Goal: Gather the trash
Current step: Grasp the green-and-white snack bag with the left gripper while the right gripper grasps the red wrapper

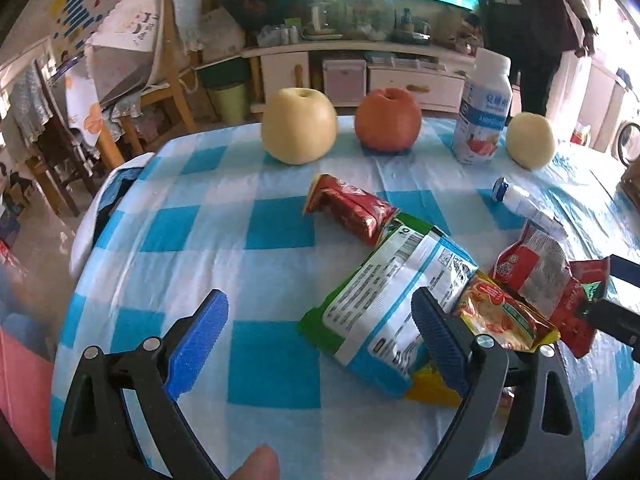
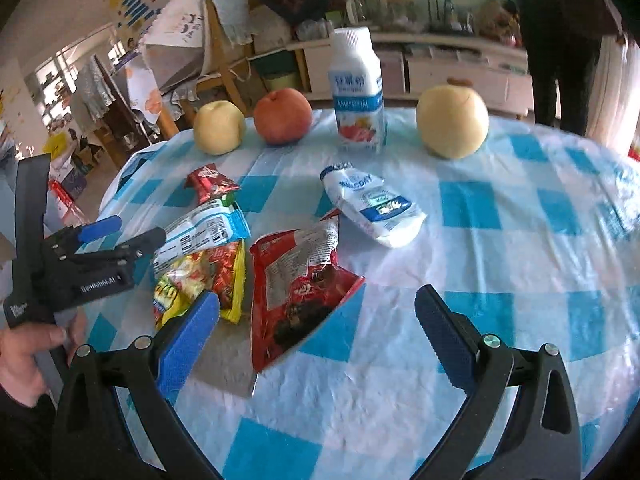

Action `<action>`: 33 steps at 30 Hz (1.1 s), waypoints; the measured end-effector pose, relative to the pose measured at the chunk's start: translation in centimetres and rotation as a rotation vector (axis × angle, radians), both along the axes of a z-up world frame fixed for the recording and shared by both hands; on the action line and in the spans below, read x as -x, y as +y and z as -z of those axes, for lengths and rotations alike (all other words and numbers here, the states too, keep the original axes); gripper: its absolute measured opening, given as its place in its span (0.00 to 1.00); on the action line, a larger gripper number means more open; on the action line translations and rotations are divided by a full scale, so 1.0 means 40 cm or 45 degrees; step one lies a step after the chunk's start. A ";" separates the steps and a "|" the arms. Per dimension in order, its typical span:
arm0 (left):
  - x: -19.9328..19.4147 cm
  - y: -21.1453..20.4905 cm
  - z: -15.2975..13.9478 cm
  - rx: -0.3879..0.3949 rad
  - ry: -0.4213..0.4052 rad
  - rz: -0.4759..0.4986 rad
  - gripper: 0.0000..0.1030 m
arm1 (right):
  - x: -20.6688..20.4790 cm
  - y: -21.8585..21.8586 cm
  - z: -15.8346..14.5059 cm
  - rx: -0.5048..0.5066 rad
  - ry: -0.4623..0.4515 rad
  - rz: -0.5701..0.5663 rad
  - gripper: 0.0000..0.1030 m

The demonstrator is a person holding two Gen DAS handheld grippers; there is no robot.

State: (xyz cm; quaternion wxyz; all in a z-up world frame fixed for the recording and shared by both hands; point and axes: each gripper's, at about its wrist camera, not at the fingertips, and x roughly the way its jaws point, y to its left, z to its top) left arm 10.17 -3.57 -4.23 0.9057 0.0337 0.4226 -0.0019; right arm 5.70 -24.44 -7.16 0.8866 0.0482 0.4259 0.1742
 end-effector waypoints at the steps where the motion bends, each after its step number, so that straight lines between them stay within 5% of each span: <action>1: -0.003 -0.005 0.000 -0.002 0.000 0.006 0.89 | -0.005 0.000 0.004 -0.004 0.008 0.005 0.96; 13: -0.038 -0.028 0.049 0.130 0.128 0.103 0.89 | -0.036 0.019 0.028 -0.013 0.036 0.009 0.96; 20: -0.037 -0.039 0.056 0.135 0.135 0.154 0.70 | -0.054 0.028 0.043 -0.006 0.047 0.005 0.96; 21: -0.035 -0.041 0.054 0.138 0.129 0.163 0.63 | -0.055 0.030 0.044 -0.013 0.043 0.000 0.93; 25: -0.027 -0.058 0.045 0.119 0.111 0.183 0.51 | -0.054 0.042 0.046 -0.001 0.038 -0.030 0.55; 29: -0.016 -0.072 0.037 0.089 0.096 0.199 0.44 | -0.051 0.040 0.046 0.002 0.040 -0.036 0.41; 33: -0.013 -0.075 0.029 0.067 0.093 0.192 0.41 | -0.051 0.033 0.046 -0.019 0.047 -0.035 0.39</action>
